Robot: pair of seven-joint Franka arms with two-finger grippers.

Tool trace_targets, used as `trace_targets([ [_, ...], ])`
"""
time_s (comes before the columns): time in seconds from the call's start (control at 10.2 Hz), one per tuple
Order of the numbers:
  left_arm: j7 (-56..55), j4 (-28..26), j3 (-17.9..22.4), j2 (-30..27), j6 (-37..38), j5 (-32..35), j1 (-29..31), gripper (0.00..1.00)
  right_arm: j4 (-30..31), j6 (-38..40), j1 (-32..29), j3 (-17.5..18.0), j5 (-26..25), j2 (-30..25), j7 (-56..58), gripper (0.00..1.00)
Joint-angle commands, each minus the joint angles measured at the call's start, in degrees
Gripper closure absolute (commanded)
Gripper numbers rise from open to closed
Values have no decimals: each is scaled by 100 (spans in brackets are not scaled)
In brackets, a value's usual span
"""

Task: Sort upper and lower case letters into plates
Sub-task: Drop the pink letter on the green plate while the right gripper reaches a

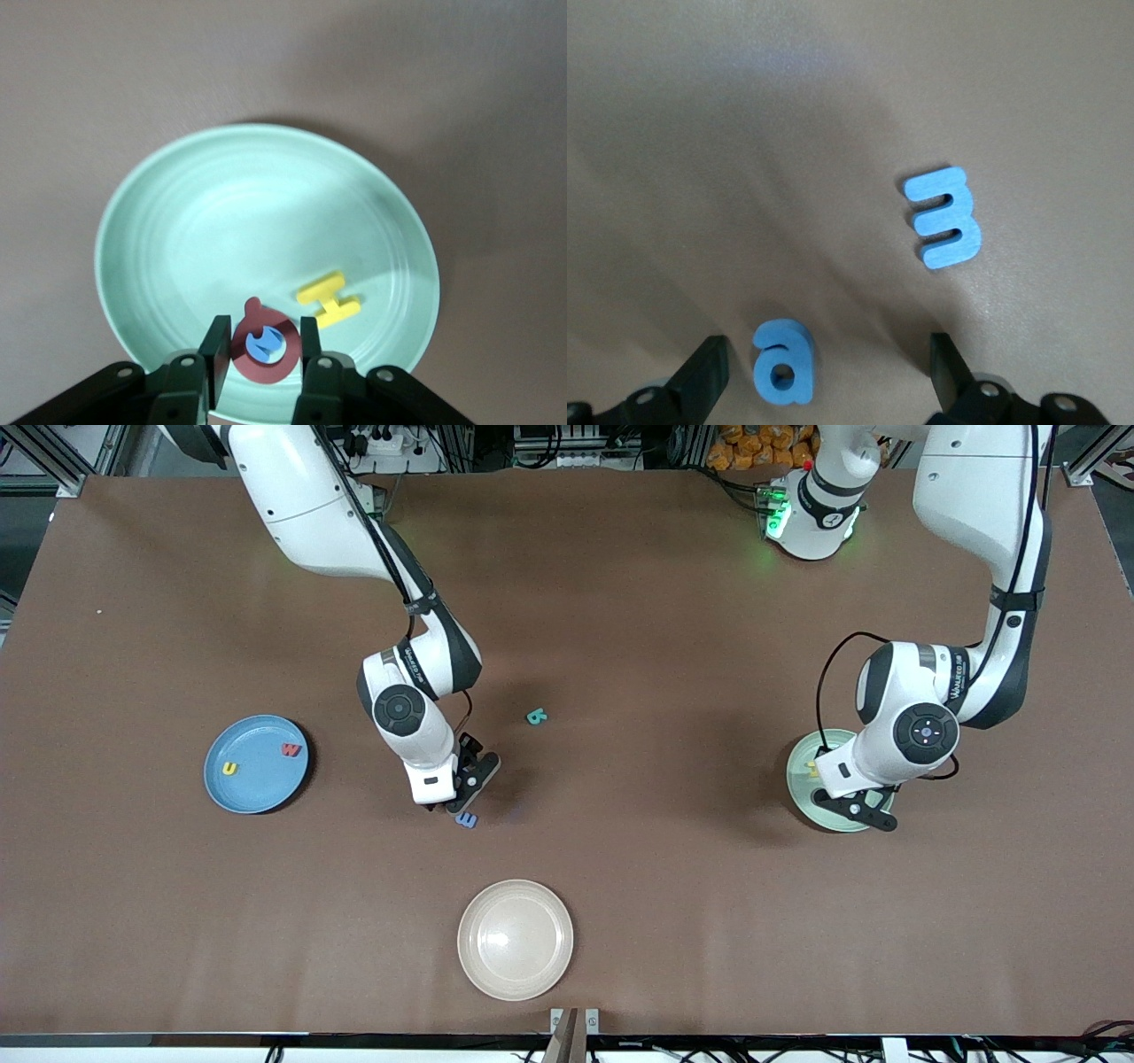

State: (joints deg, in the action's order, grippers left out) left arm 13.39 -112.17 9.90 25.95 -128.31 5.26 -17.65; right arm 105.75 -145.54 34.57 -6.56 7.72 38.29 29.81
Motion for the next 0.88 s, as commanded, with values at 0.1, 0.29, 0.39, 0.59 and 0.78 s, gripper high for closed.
trace_targets([
  [0.1, 50, -437, -111, -240, -124, -313, 235, 53, 148, -36, 41, -3, -60, -94, 51, 0],
  [0.29, 294, -455, -147, -170, -221, -403, 385, 0, 157, -36, 58, -12, -60, -94, 51, 0],
  [0.39, 296, -438, -147, -135, -221, -403, 385, 0, 157, -9, 58, -12, -51, -111, 42, 0],
  [0.59, 174, -280, -391, -82, -221, -490, 351, 0, 157, 8, 58, -3, -51, -129, 42, 0],
  [0.78, -333, 9, -567, -20, -221, -674, 201, 0, 157, 35, 58, -3, -51, -164, 42, 0],
])
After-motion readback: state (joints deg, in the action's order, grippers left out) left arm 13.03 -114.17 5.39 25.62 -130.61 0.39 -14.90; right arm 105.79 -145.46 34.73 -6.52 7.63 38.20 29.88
